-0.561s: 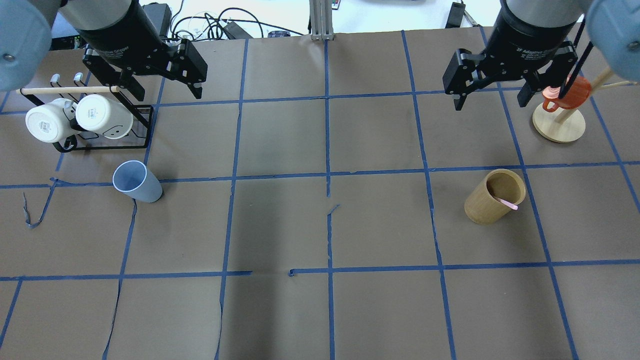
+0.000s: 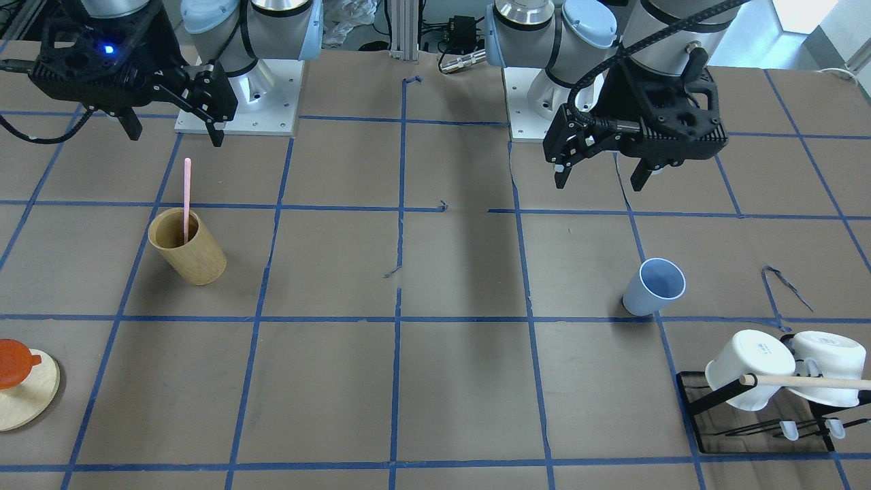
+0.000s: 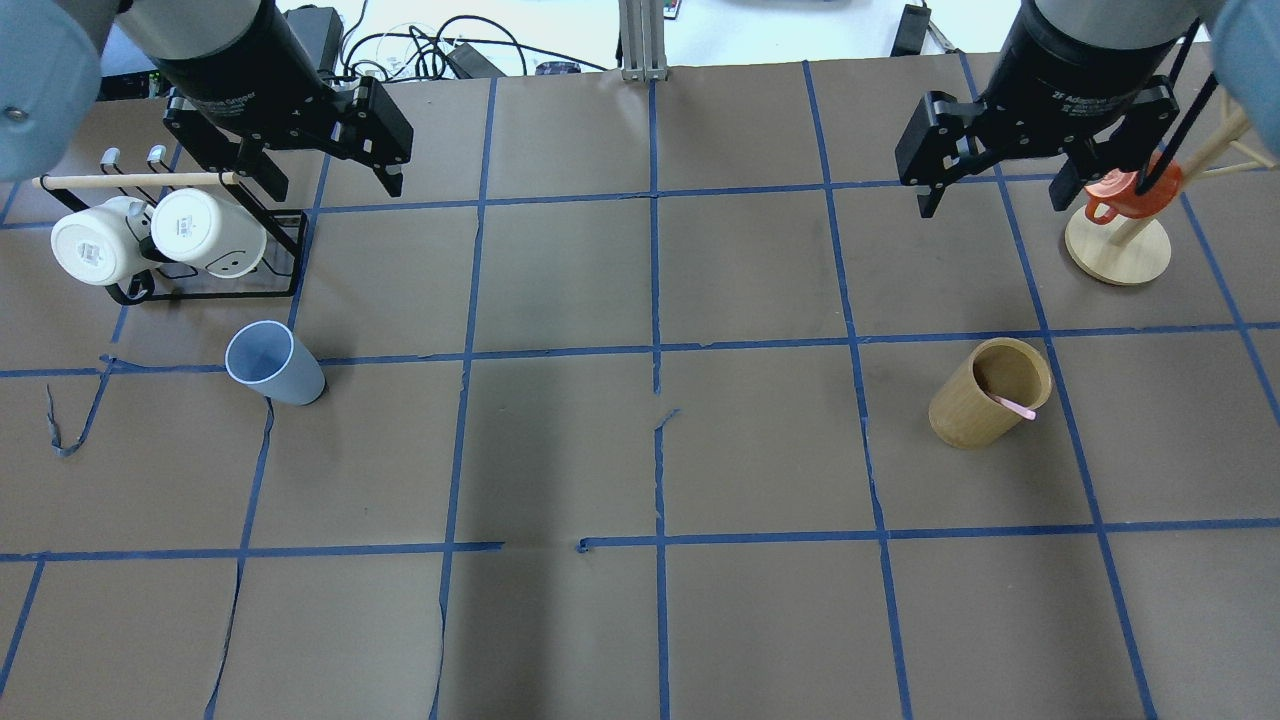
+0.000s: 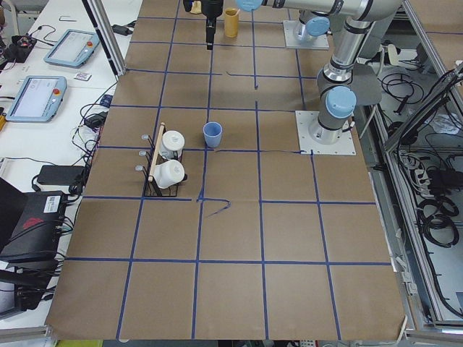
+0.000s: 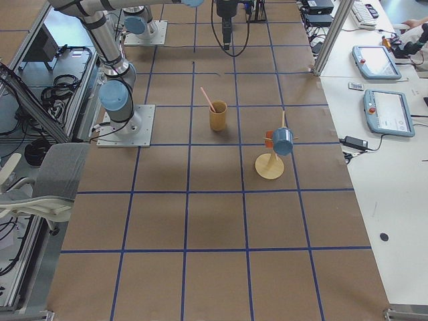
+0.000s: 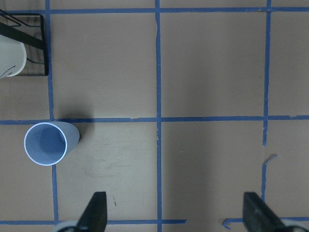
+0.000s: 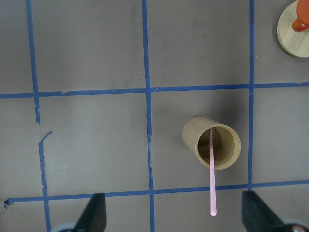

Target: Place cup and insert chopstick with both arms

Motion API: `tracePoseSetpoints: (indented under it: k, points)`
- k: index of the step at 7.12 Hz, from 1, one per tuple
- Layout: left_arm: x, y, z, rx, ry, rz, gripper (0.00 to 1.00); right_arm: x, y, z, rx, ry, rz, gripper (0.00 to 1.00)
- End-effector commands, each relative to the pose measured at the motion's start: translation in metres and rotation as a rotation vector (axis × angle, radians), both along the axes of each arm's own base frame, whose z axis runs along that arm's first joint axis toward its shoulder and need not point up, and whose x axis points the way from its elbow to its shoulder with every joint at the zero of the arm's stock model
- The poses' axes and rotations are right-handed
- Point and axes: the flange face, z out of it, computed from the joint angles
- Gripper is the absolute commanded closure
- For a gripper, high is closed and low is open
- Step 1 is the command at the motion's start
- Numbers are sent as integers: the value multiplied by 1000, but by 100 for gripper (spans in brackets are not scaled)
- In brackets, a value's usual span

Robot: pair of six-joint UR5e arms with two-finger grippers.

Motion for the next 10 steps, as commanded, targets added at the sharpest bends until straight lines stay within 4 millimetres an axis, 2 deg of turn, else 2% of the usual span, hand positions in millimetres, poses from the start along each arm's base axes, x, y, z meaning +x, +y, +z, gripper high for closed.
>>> tracePoseSetpoints:
  k: [1,7,10]
  points:
    - [-1,0,1,-2,1,1,0,1,2,2,-11,-6,2,0]
    - [1,2,2,-3,-2,1,0,0,-3,-12,12,-2,-2,0]
    - [0,2,2,-2,0,2,0,-1,-2,-12,14,-2,-2,0]
